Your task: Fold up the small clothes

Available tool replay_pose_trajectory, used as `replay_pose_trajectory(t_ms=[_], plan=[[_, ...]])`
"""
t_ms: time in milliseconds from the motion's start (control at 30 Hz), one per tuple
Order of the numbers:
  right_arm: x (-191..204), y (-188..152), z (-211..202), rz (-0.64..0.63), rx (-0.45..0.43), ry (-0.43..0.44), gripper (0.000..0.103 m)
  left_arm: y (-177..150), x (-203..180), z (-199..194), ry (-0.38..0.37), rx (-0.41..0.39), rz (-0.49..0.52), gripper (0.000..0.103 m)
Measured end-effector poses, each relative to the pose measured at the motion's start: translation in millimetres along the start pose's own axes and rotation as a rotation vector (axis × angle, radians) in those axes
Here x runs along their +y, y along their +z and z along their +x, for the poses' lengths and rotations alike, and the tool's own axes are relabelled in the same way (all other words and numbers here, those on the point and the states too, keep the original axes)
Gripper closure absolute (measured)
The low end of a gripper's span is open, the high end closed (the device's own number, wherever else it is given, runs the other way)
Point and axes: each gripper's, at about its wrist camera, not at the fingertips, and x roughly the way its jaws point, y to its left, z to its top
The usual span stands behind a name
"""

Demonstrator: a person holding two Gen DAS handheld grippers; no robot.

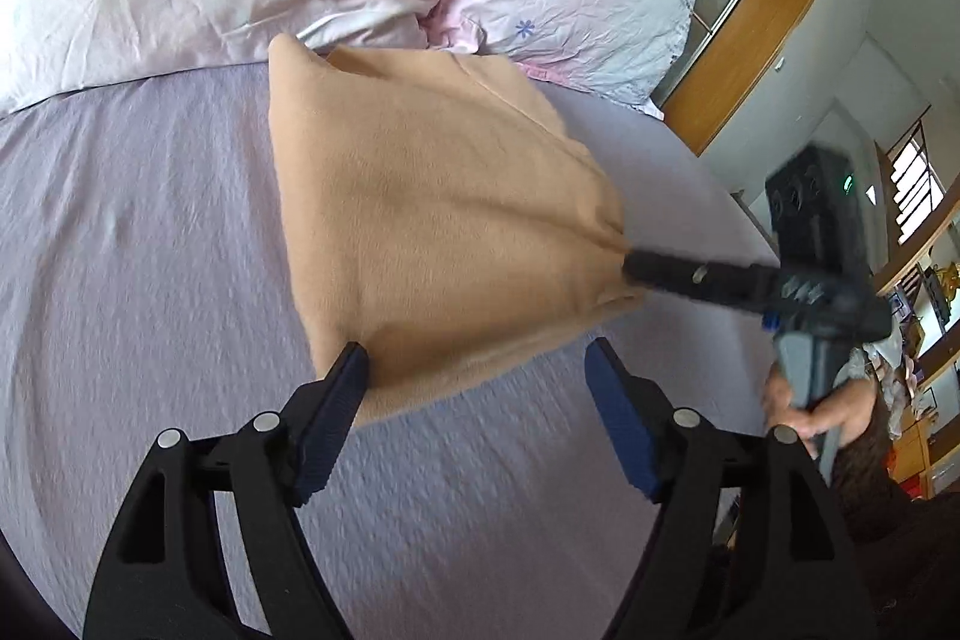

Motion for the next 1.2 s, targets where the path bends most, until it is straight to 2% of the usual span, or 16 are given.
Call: replay_pose_trajectory(t_ms=[33,67,100,133,167,200,267,400,500,700,733,800,1200], plan=[[-1.9,-4.1,-8.7,0.019,-0.018,0.010,0.061,-3.4,0.8,-5.5,0.002,-0.005,-0.006,0.023],[-3.3,-7.6,-18.4,0.033,-0.038,0.004,0.055,-7.6,3.1,-11.4,0.017,-0.011,-0.015,0.013],[-3.6,-9.7,-25.1,0.038,-0.058,-0.016,0.049,-13.5,5.7,-18.3,0.054,-0.027,-0.027,0.010],[-2.0,-14.1,-35.0,0.031,-0.089,-0.061,0.036,-16.8,6.9,-21.2,0.075,-0.035,-0.032,0.009],[-0.6,-16.2,-41.1,0.019,-0.101,-0.094,0.030,-21.6,8.7,-23.7,0.097,-0.036,-0.038,0.009],[1.9,-19.3,-46.0,0.001,-0.108,-0.134,0.029,-25.5,9.9,-24.5,0.111,-0.034,-0.043,0.009],[14.5,-24.1,-45.8,-0.062,-0.091,-0.228,0.019,-30.0,11.2,-21.5,0.139,-0.021,-0.051,0.009],[39.4,-27.8,-25.0,-0.189,-0.049,-0.378,0.011,-32.1,4.4,-2.0,0.296,0.044,-0.010,0.009],[47.7,-38.3,-11.7,-0.272,-0.033,-0.455,0.009,-33.6,-3.2,6.7,0.363,0.058,0.041,0.008],[53.3,-50.4,8.0,-0.330,0.003,-0.540,0.008,-36.1,-7.9,13.5,0.413,0.065,0.089,0.001],[54.3,-51.8,9.4,-0.342,0.001,-0.554,0.005,-36.9,-9.0,14.3,0.426,0.063,0.099,0.001],[54.2,-53.4,9.3,-0.337,-0.003,-0.559,0.002,-37.5,-9.5,14.0,0.439,0.053,0.103,0.001],[53.9,-58.4,5.6,-0.340,-0.016,-0.559,0.002,-37.5,-9.5,12.9,0.439,0.043,0.108,0.001]])
